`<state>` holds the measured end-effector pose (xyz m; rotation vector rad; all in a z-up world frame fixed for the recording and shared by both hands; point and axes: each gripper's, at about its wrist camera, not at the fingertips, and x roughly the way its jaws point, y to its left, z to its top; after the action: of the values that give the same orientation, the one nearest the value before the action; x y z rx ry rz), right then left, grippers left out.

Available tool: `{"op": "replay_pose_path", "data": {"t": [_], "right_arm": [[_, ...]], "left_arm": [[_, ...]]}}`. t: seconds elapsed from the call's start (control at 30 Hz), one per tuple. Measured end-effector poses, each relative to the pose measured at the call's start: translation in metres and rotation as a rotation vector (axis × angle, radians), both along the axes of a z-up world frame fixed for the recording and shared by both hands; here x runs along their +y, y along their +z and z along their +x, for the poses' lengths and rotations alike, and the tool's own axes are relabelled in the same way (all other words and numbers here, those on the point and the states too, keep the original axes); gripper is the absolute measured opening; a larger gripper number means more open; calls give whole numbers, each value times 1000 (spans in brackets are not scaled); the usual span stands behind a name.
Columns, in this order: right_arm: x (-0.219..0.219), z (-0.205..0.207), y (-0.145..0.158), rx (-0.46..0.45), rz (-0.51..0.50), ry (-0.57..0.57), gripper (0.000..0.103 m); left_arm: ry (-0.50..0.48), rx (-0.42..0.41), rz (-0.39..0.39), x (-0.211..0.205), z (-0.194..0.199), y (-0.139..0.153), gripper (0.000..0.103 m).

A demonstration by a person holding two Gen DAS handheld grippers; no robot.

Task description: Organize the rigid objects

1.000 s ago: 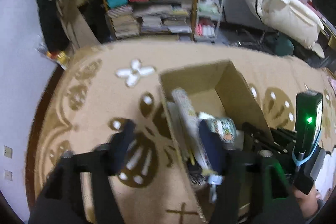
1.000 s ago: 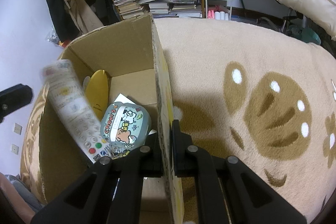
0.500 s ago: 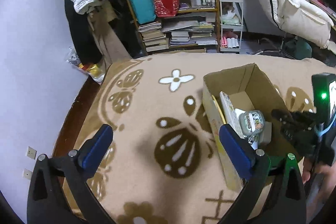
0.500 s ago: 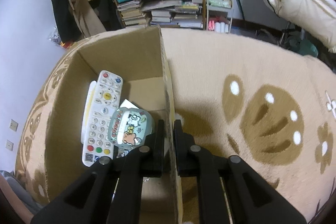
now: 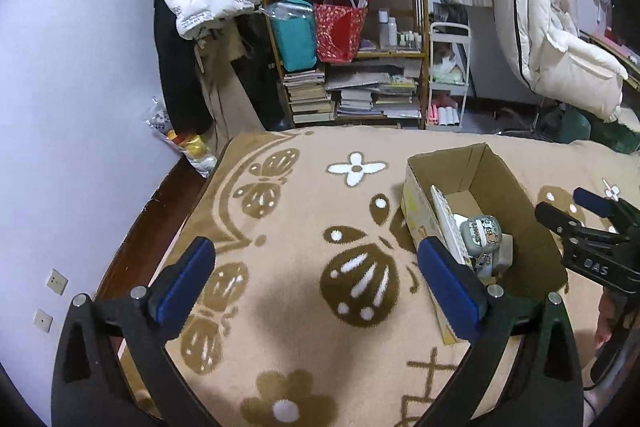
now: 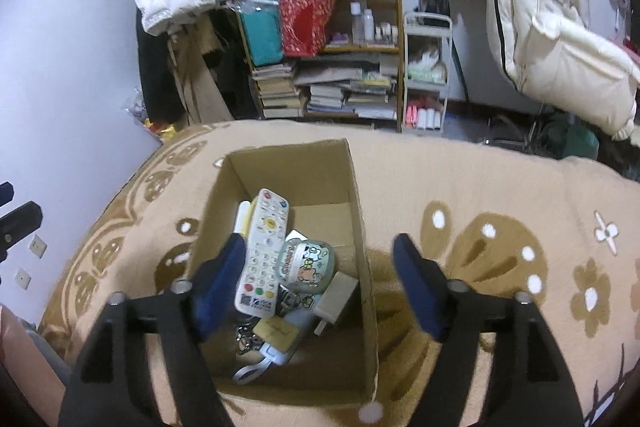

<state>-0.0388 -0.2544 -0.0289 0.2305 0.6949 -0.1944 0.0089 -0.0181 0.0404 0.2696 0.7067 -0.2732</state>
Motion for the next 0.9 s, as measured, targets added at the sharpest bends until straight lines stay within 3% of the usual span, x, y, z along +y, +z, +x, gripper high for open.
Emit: {"op": "replay_pose_path", "data": {"t": [0.1, 0.17, 0.43, 0.67, 0.9], "right_arm": [[9, -14, 11, -33, -9, 6, 93], [13, -24, 17, -58, -14, 4, 103], [31, -61, 40, -165, -38, -2, 103], [43, -80, 41, -215, -26, 18, 103], [53, -83, 38, -216, -66, 39, 103]], "left_arm": [[-5, -29, 18, 6, -13, 0, 100], [4, -50, 31, 10, -21, -1, 100], [12, -71, -49, 29, -44, -2, 100], [10, -118, -52, 35, -55, -1, 100], [30, -99, -33, 37, -54, -10, 101]]}}
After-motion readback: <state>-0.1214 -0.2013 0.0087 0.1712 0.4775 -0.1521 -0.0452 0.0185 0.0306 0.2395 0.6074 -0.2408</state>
